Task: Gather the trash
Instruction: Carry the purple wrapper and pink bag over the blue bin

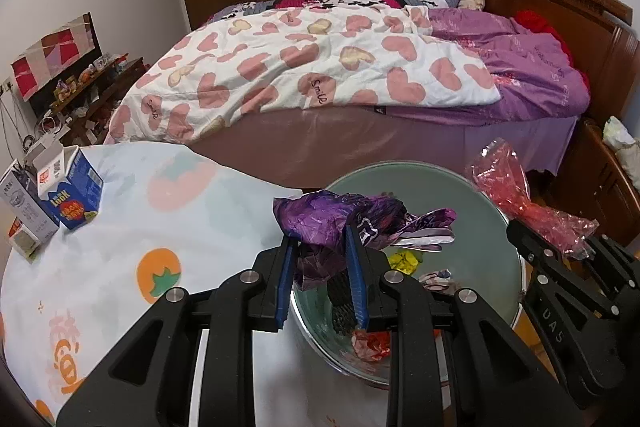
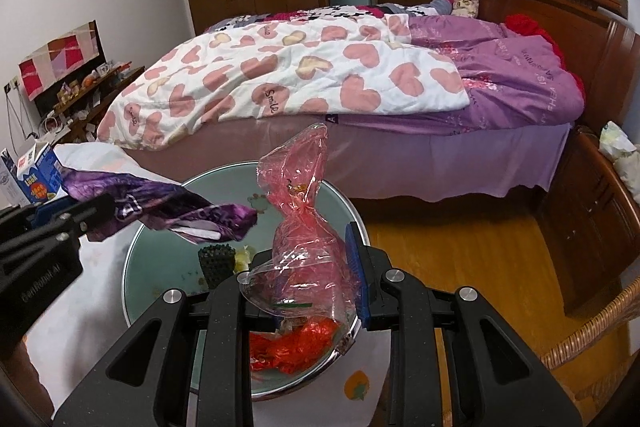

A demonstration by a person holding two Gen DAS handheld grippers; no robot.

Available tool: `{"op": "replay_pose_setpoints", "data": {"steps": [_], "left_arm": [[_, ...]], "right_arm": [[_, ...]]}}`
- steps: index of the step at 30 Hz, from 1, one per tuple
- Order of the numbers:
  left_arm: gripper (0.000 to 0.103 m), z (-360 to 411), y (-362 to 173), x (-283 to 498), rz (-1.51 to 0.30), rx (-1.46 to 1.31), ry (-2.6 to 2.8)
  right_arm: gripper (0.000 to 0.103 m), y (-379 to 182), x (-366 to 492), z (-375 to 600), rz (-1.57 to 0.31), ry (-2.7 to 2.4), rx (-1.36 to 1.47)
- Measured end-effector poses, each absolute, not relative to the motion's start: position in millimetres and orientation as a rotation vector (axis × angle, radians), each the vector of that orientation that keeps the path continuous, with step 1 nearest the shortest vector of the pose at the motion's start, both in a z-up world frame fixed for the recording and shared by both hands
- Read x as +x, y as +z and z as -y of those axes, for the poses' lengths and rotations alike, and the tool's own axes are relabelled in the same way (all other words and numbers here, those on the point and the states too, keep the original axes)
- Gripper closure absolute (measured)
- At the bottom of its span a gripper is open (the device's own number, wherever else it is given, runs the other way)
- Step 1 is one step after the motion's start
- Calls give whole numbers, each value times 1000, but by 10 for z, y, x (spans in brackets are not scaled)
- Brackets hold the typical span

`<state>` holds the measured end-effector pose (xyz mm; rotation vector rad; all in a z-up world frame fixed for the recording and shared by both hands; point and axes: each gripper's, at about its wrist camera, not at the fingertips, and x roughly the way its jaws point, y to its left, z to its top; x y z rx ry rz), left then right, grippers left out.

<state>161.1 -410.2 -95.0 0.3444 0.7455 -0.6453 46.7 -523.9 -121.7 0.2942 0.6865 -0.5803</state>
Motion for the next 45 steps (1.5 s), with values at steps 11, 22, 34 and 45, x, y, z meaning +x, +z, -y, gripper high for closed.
{"op": "replay_pose_setpoints", "data": {"steps": [11,22,34,45], "left_arm": [[78,4086,-1094,1670,-779,352,-625],[78,4100,-1172,1701,-804,355,-618],[78,4070,-1186,1717,-805,351,-615],[78,4060,-1189,1741,-811,351,-603]], "right_arm": [[76,-1292,579,5232,-714,-560,285],[76,-1344,637,5228,-736,-545,279],[76,-1330,613,5238,-715,-548,282],[76,-1327,602,5205,-725,-549,275]]}}
